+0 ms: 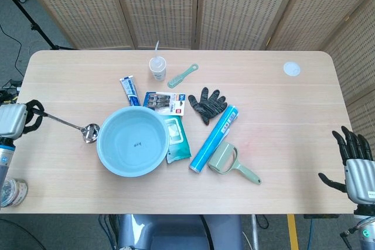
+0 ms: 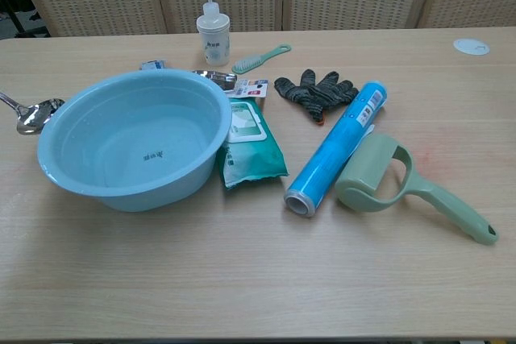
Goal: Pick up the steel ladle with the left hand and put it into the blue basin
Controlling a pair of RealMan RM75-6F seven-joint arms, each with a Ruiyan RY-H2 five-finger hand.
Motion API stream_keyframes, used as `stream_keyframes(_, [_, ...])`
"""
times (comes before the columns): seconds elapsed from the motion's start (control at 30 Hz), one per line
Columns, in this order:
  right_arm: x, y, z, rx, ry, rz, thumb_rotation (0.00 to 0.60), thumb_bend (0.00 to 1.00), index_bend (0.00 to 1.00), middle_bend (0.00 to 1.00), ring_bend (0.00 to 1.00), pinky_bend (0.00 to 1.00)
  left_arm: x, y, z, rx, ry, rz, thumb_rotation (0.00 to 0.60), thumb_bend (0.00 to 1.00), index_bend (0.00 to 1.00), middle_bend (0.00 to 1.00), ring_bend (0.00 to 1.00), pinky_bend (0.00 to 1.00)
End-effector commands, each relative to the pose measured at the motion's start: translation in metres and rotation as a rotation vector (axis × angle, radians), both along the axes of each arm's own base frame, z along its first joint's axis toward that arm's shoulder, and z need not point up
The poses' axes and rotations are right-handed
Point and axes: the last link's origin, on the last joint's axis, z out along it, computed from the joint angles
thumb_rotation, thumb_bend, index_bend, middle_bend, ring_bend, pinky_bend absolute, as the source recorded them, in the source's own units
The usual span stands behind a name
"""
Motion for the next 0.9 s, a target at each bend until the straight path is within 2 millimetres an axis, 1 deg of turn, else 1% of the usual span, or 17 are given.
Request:
stream_keyframes(0.03, [0.001,0.001,0.004,-0.007,-0.011,0.003,0.6,0.0,0.02,0.0,0.0,0.0,0.041,-0.01,0.029,0.046,0.044,-0.128,0.6,0.57,0.87,0.99,0.89,0.79])
stream_keyframes(0.07, [0.001,0.001,0.005,-0.008,-0.015,0.003,0.6,0.0,0.02,0.0,0.0,0.0,0.051,-0.011,0.031,0.049,0.052,-0.132,0.6,0.57,0.87,0.99,0.89,0.79])
stream_keyframes(0.17, [0.001,0.002,0.007,-0.008,-0.021,0.004,0.6,0.0,0.02,0.0,0.0,0.0,0.069,-0.012,0.036,0.051,0.081,-0.138,0.6,0.57,0.87,0.99,0.89,0.79])
stream_keyframes(0.27, [0.001,0.002,0.009,-0.009,-0.029,0.005,0.6,0.0,0.02,0.0,0.0,0.0,0.079,-0.015,0.04,0.046,0.131,-0.131,0.6,0.57,0.87,0.99,0.89,0.79])
stream_keyframes(0.33, [0.002,0.002,0.009,-0.009,-0.031,0.006,0.6,0.0,0.02,0.0,0.0,0.0,0.081,-0.017,0.042,0.041,0.15,-0.121,0.6,0.57,0.87,0.99,0.89,0.79])
stream_keyframes(0.5, [0.002,0.003,0.01,-0.006,-0.033,0.007,0.6,0.0,0.02,0.0,0.0,0.0,0.077,-0.022,0.044,0.033,0.202,-0.083,0.6,0.57,0.88,0.99,0.89,0.79])
stream_keyframes(0.73, [0.003,0.003,0.009,-0.004,-0.03,0.005,0.6,0.0,0.02,0.0,0.0,0.0,0.061,-0.025,0.048,0.038,0.239,-0.038,0.6,0.57,0.88,0.99,0.89,0.79])
stream_keyframes(0.8, [0.003,0.003,0.008,-0.002,-0.028,0.005,0.6,0.0,0.02,0.0,0.0,0.0,0.06,-0.025,0.049,0.042,0.226,-0.041,0.6,0.57,0.88,0.99,0.89,0.79])
stream_keyframes(0.9, [0.003,0.003,0.007,-0.002,-0.027,0.003,0.6,0.0,0.02,0.0,0.0,0.0,0.064,-0.026,0.051,0.043,0.194,-0.063,0.6,0.57,0.88,0.99,0.89,0.79])
